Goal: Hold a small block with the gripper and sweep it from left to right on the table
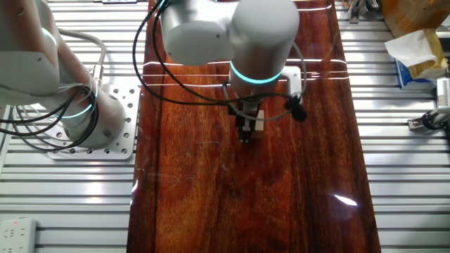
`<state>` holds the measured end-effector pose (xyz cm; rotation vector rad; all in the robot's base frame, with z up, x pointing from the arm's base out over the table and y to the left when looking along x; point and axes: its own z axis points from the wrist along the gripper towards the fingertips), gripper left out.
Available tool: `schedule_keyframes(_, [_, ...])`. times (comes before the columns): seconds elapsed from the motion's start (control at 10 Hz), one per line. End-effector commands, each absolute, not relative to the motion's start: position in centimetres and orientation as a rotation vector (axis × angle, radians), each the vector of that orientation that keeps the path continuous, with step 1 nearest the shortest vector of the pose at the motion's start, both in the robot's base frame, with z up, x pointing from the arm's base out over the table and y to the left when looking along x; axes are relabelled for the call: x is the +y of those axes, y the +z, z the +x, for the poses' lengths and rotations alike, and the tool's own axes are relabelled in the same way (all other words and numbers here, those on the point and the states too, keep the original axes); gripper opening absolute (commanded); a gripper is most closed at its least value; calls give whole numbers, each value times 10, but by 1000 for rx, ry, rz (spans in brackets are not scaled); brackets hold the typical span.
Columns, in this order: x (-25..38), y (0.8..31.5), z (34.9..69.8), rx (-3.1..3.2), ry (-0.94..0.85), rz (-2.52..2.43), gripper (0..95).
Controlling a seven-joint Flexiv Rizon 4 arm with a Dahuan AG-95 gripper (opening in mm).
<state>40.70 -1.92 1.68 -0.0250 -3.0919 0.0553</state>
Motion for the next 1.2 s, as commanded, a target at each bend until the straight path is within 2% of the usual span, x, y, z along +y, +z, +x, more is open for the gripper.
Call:
schedule_keyframes(0.1, [-23, 17, 424, -3098, 38, -5, 760])
schedule_keyframes(0.7, [-29, 45, 484, -3071, 3, -14, 760])
schedule_keyframes(1.2, [-30, 83, 567, -3060, -30, -46, 760])
